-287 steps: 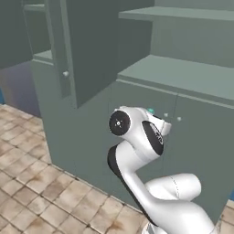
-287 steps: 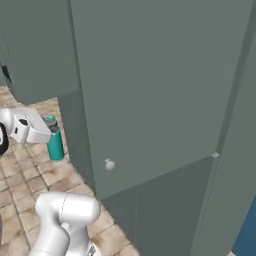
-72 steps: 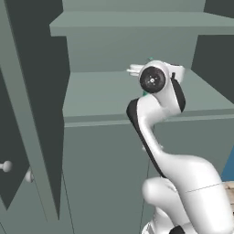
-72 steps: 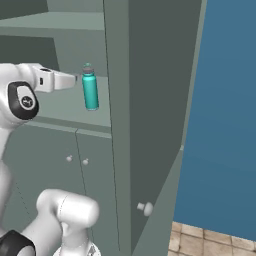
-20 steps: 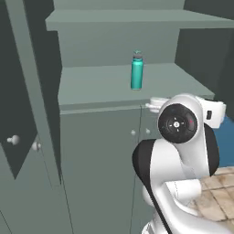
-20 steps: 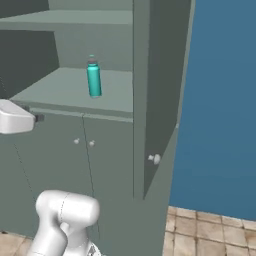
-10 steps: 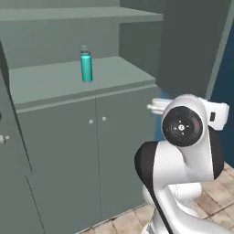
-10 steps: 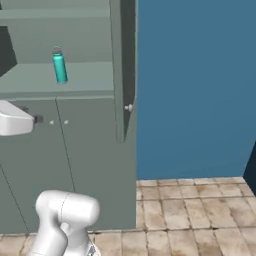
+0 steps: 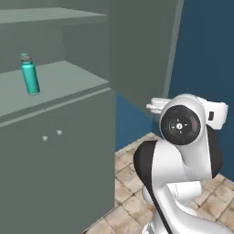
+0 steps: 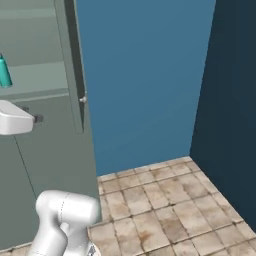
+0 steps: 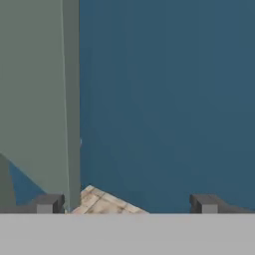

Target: Sort all alcoholic drinks to one cabinet, and non-alcoholic drinks to the other.

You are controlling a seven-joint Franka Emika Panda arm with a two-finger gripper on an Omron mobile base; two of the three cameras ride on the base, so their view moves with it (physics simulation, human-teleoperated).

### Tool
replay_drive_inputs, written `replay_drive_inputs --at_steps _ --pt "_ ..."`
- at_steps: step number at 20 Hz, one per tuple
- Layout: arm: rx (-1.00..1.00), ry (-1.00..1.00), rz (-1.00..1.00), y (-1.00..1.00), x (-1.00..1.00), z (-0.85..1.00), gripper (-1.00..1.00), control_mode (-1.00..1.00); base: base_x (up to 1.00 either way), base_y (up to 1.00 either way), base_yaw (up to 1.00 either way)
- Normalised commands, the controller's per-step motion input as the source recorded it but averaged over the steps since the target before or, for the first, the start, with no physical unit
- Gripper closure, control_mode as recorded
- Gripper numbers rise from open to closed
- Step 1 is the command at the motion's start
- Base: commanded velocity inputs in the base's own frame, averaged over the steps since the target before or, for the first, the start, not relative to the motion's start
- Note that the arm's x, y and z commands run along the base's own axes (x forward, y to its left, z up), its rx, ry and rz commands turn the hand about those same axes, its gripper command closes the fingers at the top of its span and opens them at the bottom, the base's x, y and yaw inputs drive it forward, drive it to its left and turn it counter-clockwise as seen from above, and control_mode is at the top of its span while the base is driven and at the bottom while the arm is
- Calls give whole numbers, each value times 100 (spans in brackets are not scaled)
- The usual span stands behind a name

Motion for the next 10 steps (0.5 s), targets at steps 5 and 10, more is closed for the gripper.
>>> replay_drive_inputs --at_steps 5,10 --pt "0 0 0 0 0 0 -100 100 -72 -10 -50" --pt "0 0 0 0 0 0 -100 100 -75 -28 -44"
